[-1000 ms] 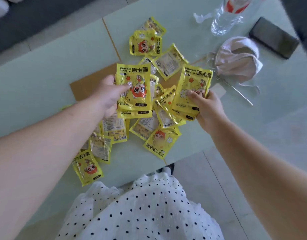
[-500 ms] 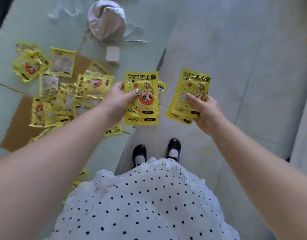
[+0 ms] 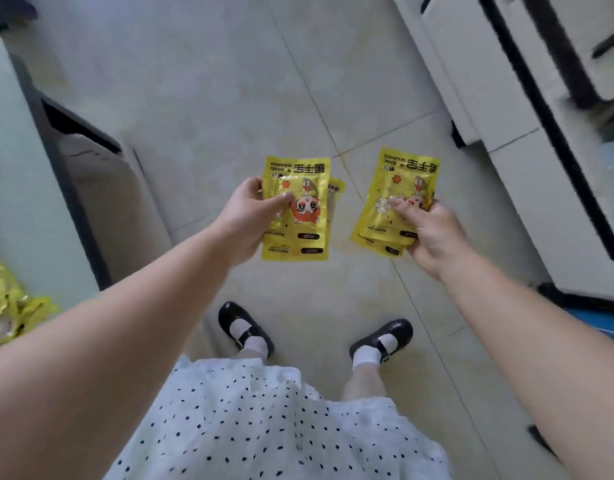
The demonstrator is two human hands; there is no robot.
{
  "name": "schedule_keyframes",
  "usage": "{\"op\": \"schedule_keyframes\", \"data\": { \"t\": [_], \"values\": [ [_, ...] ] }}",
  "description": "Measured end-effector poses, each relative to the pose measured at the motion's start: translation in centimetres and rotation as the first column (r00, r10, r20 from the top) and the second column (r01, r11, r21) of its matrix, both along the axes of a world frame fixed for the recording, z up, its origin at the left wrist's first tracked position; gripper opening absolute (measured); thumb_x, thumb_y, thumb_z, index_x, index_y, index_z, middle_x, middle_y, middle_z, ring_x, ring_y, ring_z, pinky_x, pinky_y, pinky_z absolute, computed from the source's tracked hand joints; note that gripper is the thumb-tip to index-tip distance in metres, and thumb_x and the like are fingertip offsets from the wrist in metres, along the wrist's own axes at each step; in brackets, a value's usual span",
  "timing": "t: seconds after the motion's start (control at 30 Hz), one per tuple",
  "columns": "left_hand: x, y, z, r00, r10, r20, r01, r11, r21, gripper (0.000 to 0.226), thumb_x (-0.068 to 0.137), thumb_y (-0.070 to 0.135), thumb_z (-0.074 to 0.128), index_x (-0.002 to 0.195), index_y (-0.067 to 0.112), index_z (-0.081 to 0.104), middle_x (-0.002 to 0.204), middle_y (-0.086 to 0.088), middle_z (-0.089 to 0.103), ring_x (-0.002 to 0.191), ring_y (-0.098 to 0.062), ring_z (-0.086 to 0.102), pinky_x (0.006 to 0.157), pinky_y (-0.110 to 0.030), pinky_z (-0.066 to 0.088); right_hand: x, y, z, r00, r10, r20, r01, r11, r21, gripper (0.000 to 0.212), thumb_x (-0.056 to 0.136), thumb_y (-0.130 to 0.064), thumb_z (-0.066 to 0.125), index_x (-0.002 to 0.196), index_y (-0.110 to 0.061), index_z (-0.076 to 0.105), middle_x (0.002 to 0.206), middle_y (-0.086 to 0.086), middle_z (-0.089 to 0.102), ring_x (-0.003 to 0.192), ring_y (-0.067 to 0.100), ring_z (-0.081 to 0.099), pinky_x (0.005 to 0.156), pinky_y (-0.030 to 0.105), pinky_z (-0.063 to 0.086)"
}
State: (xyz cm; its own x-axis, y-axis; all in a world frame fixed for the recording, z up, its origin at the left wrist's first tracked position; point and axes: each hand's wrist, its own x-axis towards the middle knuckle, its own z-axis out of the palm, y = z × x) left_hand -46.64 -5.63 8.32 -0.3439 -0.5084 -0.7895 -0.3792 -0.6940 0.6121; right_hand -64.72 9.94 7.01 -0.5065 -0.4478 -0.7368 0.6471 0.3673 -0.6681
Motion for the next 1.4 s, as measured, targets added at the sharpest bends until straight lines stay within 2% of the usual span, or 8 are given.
{"op": "schedule_keyframes", "data": {
  "t": [0.17, 0.5, 0.93, 1.1, 1.17, 1.27, 1.33, 1.4],
  "values": [
    [-12.4, 8.3, -0.6, 0.984, -0.177, 0.016, 0.177, 0.984, -0.012, 0.026, 0.091, 0.01, 0.06, 0.115, 0.01, 0.051, 0.103, -0.007, 0.067, 0.086, -0.02, 0.07, 0.072, -0.038, 0.058, -8.8, 11.0, -0.8, 0.982, -0.188, 0.001, 0.188, 0.981, 0.038, 0.023, 0.082, -0.005, 0.068, 0.102, -0.013, 0.062, 0.101, 0.01, 0.07, 0.095, 0.028, 0.068, 0.084, 0.049, 0.054],
    [-33.1, 23.9, -2.9, 0.924, -0.382, 0.03, 0.38, 0.924, 0.053, 0.03, 0.09, 0.013, 0.061, 0.118, 0.011, 0.052, 0.107, -0.008, 0.068, 0.089, -0.021, 0.071, 0.078, -0.041, 0.058, -24.5, 29.9, -2.0, 0.913, -0.399, -0.084, 0.407, 0.903, 0.136, 0.019, 0.083, -0.001, 0.066, 0.087, -0.019, 0.061, 0.085, 0.003, 0.07, 0.079, 0.02, 0.068, 0.074, 0.04, 0.055],
    [-52.2, 23.6, -11.6, 0.722, -0.679, 0.13, 0.691, 0.718, -0.088, 0.023, 0.09, 0.017, 0.062, 0.111, 0.014, 0.053, 0.105, -0.007, 0.069, 0.093, -0.025, 0.069, 0.085, -0.049, 0.055, -37.6, 30.8, -12.3, 0.881, -0.426, -0.207, 0.468, 0.85, 0.243, 0.018, 0.076, -0.019, 0.076, 0.085, -0.023, 0.062, 0.094, 0.0, 0.071, 0.092, 0.021, 0.066, 0.09, 0.04, 0.051],
    [-58.2, 21.7, -17.7, 0.686, -0.72, 0.104, 0.728, 0.675, -0.123, 0.016, 0.093, 0.013, 0.057, 0.108, 0.013, 0.055, 0.106, -0.008, 0.068, 0.093, -0.024, 0.069, 0.082, -0.046, 0.056, -41.9, 28.8, -18.5, 0.871, -0.153, -0.468, 0.342, 0.871, 0.353, 0.026, 0.079, -0.025, 0.074, 0.099, -0.02, 0.06, 0.084, -0.008, 0.061, 0.073, 0.01, 0.057, 0.058, 0.014, 0.041],
    [-59.9, 21.2, -20.3, 0.661, -0.745, 0.088, 0.749, 0.646, -0.151, 0.019, 0.092, 0.012, 0.057, 0.111, 0.01, 0.056, 0.106, -0.009, 0.069, 0.092, -0.024, 0.07, 0.079, -0.045, 0.057, -43.2, 28.4, -21.3, 0.813, 0.006, -0.583, 0.284, 0.869, 0.405, 0.03, 0.081, -0.025, 0.071, 0.108, -0.018, 0.059, 0.086, -0.008, 0.058, 0.075, 0.012, 0.052, 0.053, 0.017, 0.032],
    [-62.4, 20.5, -24.0, 0.61, -0.784, 0.114, 0.783, 0.574, -0.239, 0.026, 0.09, 0.014, 0.061, 0.115, 0.008, 0.057, 0.109, -0.011, 0.069, 0.094, -0.026, 0.07, 0.082, -0.048, 0.057, -45.0, 27.8, -25.0, 0.71, 0.164, -0.685, 0.233, 0.863, 0.449, 0.034, 0.084, -0.024, 0.068, 0.115, -0.012, 0.058, 0.09, -0.002, 0.062, 0.085, 0.019, 0.054, 0.062, 0.021, 0.028],
    [-63.8, 20.4, -25.8, 0.57, -0.812, 0.127, 0.806, 0.522, -0.281, 0.027, 0.089, 0.017, 0.063, 0.114, 0.01, 0.057, 0.109, -0.01, 0.069, 0.096, -0.027, 0.069, 0.084, -0.05, 0.056, -46.0, 27.7, -27.0, 0.662, 0.265, -0.701, 0.19, 0.846, 0.498, 0.038, 0.083, -0.026, 0.068, 0.116, -0.011, 0.058, 0.099, 0.006, 0.068, 0.101, 0.029, 0.058, 0.073, 0.028, 0.037],
    [-65.0, 20.5, -27.2, 0.555, -0.824, 0.11, 0.805, 0.499, -0.321, 0.025, 0.088, 0.018, 0.064, 0.112, 0.012, 0.057, 0.108, -0.008, 0.07, 0.095, -0.026, 0.069, 0.084, -0.05, 0.056, -46.9, 27.9, -28.9, 0.631, 0.33, -0.702, 0.129, 0.848, 0.514, 0.041, 0.081, -0.026, 0.07, 0.117, -0.012, 0.058, 0.102, 0.006, 0.069, 0.106, 0.033, 0.056, 0.094, 0.035, 0.042]
  ]
}}
